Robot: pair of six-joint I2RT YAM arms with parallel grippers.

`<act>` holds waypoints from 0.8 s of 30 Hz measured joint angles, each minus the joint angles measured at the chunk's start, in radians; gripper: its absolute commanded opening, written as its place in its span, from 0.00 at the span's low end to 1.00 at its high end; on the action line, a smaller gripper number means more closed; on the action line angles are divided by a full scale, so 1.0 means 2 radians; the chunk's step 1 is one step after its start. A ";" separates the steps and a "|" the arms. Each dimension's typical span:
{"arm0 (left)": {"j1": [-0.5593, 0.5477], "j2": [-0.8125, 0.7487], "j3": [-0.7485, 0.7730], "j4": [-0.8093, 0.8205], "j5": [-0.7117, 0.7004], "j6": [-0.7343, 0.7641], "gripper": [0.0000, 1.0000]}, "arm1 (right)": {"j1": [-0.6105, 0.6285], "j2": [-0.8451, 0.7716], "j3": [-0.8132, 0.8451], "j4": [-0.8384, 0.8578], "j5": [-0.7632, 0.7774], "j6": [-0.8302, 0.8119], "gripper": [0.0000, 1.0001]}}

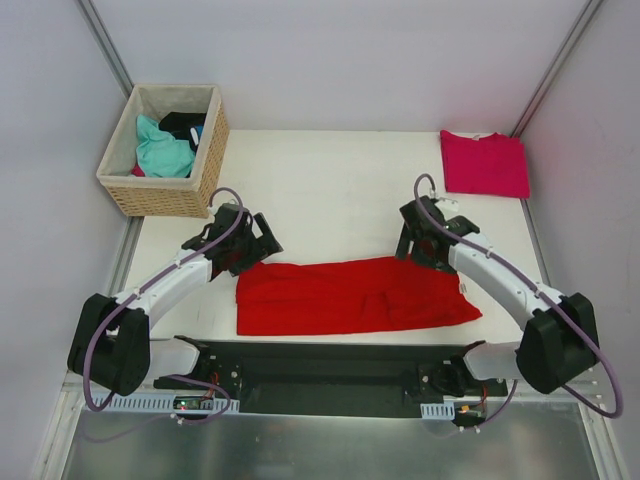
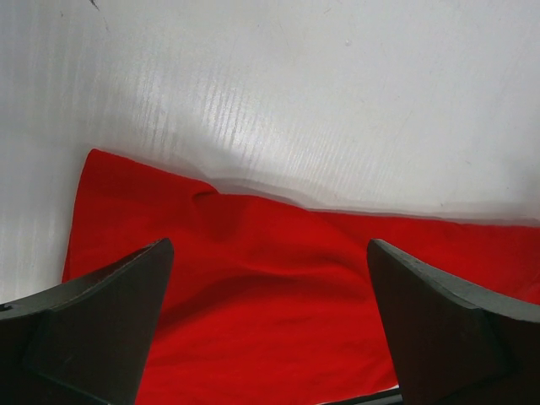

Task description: Fold and stack the t-shirts

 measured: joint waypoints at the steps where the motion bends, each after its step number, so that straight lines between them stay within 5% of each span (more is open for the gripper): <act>1: 0.000 -0.001 0.000 0.000 0.000 0.000 0.99 | -0.014 0.010 0.008 0.007 0.001 -0.009 0.96; 8: 0.000 -0.002 0.000 0.000 0.007 0.000 0.99 | -0.114 0.114 0.070 0.061 -0.015 -0.048 0.96; 15: 0.000 0.000 0.000 0.000 0.010 0.000 0.99 | -0.142 0.202 0.123 0.090 -0.034 -0.070 0.95; 24: 0.000 0.011 0.002 0.000 0.010 0.000 0.99 | -0.210 0.217 0.124 0.105 -0.054 -0.076 0.91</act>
